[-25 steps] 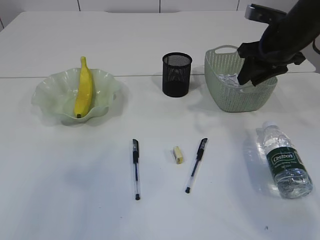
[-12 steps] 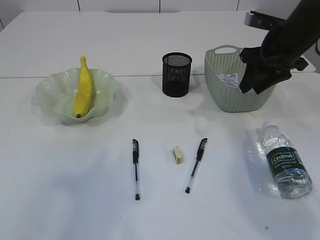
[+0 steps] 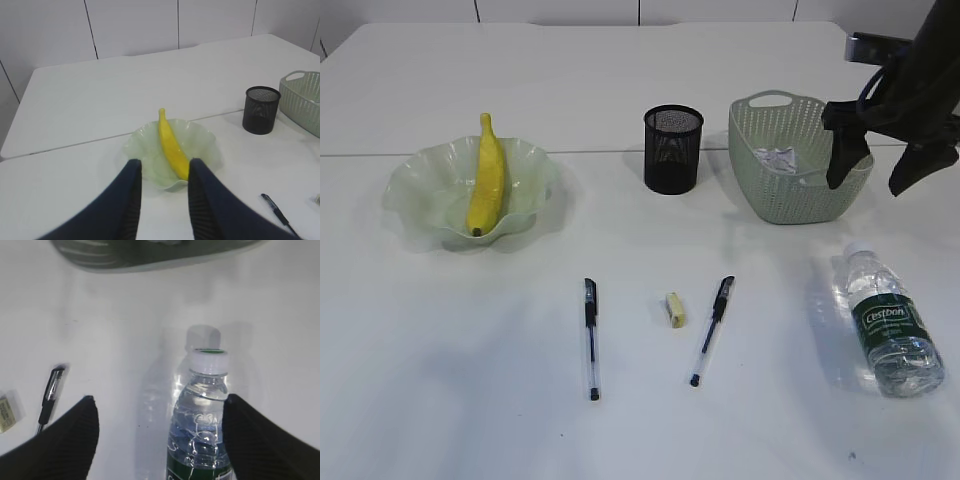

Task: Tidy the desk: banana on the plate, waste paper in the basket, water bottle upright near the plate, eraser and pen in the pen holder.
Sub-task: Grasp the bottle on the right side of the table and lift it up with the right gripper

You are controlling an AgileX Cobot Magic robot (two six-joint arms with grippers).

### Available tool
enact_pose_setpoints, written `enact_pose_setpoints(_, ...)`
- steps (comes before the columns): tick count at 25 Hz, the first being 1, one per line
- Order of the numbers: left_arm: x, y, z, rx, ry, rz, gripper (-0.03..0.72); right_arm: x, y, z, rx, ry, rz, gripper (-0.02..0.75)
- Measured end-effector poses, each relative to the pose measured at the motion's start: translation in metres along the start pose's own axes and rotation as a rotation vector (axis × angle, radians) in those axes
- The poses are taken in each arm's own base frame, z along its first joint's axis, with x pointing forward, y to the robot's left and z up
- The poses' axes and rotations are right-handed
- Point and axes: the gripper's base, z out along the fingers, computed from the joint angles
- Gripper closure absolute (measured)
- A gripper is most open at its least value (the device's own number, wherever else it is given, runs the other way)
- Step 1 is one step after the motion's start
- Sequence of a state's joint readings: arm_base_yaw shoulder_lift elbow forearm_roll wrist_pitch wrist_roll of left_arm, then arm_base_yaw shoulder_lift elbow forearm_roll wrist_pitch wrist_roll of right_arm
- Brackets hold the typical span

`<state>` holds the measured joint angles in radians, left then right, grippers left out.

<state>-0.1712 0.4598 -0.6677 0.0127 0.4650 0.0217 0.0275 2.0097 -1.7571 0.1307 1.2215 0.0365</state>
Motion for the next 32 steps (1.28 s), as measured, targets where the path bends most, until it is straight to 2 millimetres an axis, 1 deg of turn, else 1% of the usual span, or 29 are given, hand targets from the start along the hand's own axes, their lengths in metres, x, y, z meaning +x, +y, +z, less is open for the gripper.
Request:
enact_pose_setpoints(7,0.0,0.002,0.0,-0.018,0.004,0.037,0.473,0.002,-0.001,-0.003,0.01,-0.004,0.057,0.155)
enact_pose_setpoints(15,0.0,0.002,0.0,-0.024,0.006,0.048,0.473,0.031,-0.008,0.022,0.044,0.127,0.077,0.155)
enact_pose_setpoints(19,0.001,0.002,0.001,-0.024,0.01,0.048,0.473,0.04,-0.012,0.032,0.072,0.172,0.073,0.155)
enact_pose_setpoints(32,0.001,0.001,0.003,-0.015,0.016,0.031,0.473,0.042,-0.015,0.033,0.103,0.178,0.069,0.155)
